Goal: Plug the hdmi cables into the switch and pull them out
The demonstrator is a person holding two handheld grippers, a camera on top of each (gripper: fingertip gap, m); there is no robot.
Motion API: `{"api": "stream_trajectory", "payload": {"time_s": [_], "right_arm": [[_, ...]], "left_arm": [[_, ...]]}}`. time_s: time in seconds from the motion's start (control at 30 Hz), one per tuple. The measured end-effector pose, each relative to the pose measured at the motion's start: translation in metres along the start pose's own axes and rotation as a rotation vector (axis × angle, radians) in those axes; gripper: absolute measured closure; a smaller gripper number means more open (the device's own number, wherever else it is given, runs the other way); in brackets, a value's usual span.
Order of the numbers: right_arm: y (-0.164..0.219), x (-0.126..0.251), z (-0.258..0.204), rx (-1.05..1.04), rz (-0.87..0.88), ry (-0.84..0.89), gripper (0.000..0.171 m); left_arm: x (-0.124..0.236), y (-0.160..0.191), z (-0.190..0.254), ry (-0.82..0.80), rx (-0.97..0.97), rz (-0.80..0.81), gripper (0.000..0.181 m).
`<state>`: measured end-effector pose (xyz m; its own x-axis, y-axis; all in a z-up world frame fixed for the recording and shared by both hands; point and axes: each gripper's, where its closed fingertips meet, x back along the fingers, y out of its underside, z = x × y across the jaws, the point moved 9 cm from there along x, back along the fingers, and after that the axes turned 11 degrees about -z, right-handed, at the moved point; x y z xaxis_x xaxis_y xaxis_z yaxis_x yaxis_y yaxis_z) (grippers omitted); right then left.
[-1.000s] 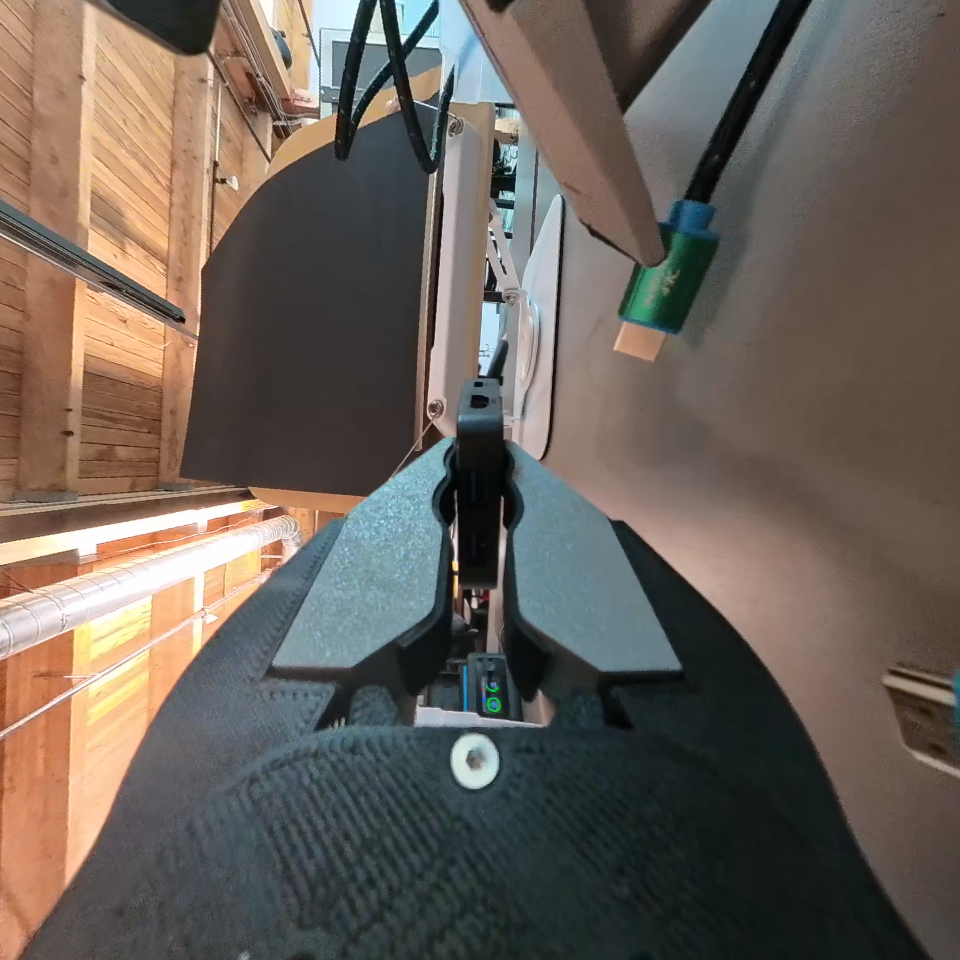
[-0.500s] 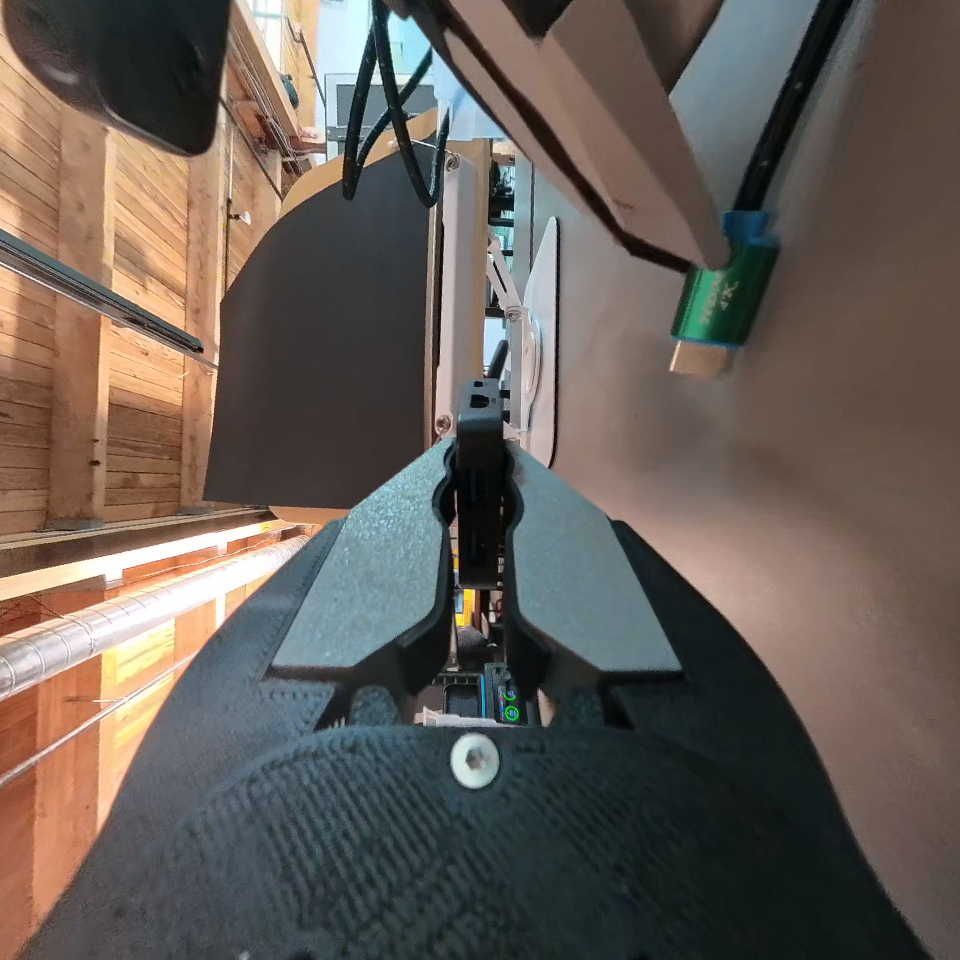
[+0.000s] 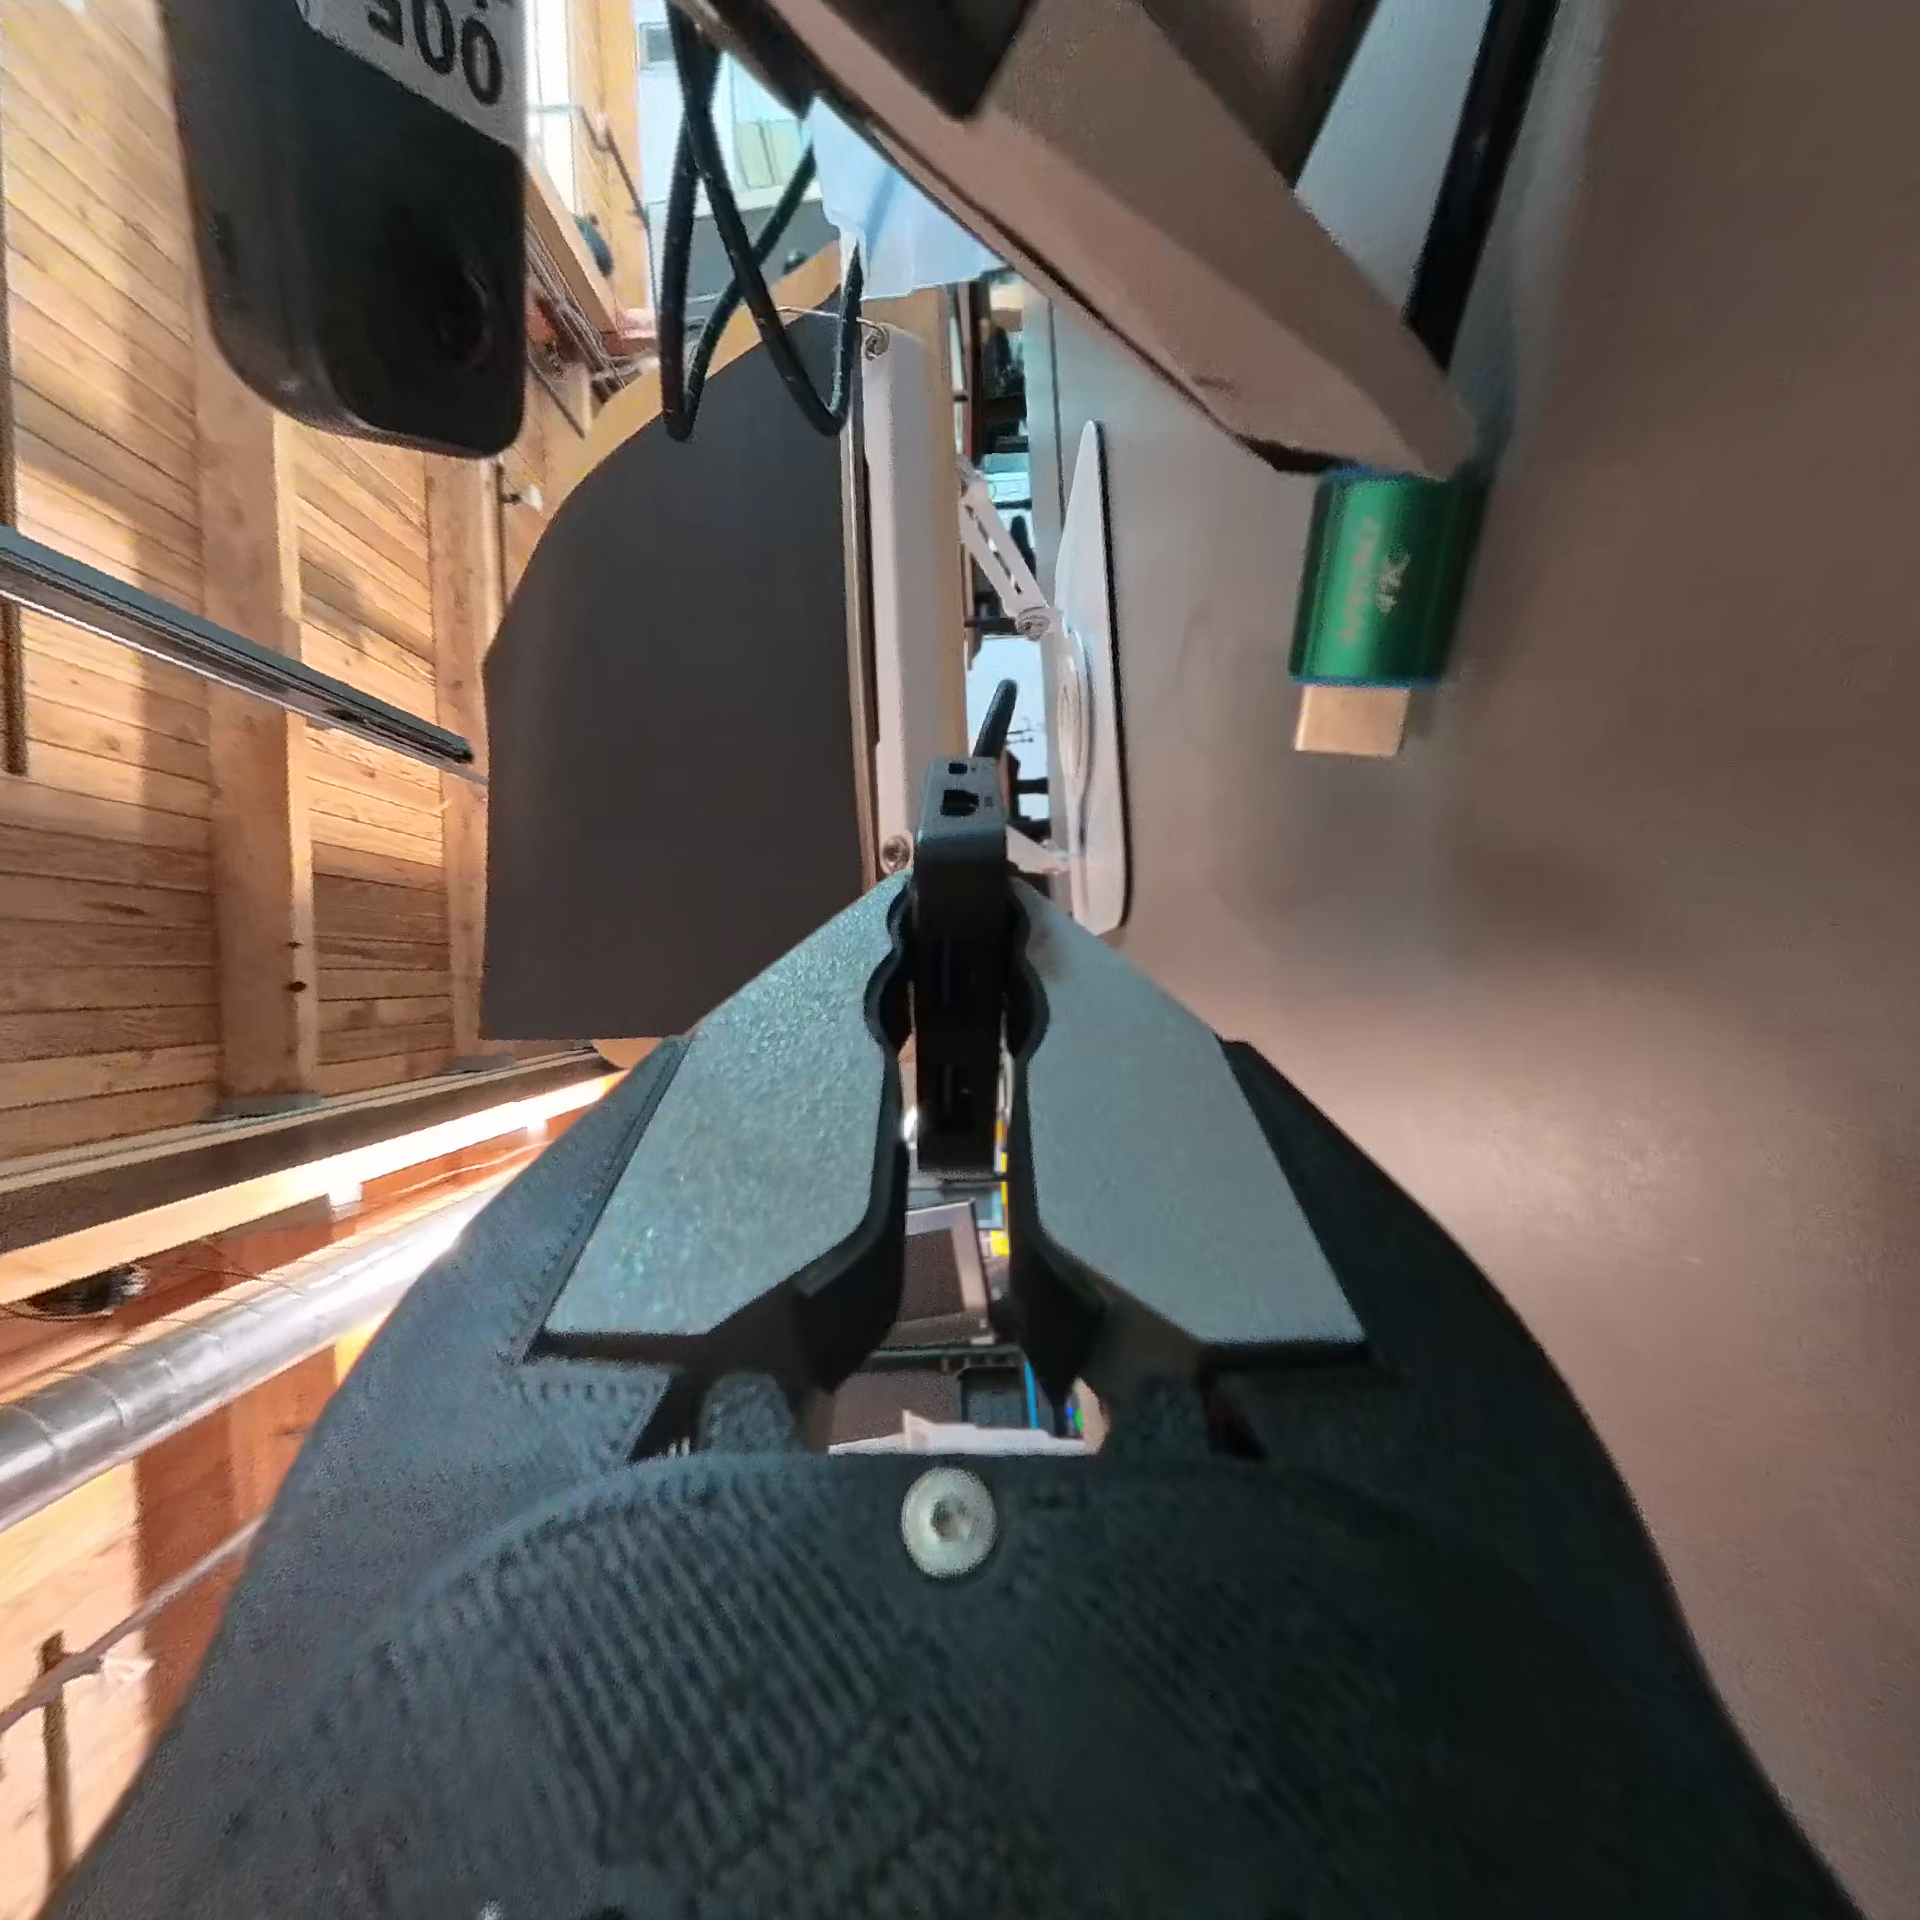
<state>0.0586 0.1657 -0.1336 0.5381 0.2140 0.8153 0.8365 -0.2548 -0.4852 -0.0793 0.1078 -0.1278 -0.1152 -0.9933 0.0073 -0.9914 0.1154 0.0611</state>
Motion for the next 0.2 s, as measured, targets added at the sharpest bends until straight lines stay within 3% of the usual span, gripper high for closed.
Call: {"api": "stream_trajectory", "payload": {"time_s": [0.2], "right_arm": [[-0.003,0.02,0.001,-0.109,0.148,-0.365,0.165]], "left_arm": [[0.006,0.0,-0.012,-0.109,-0.005,0.01,0.17]]}}
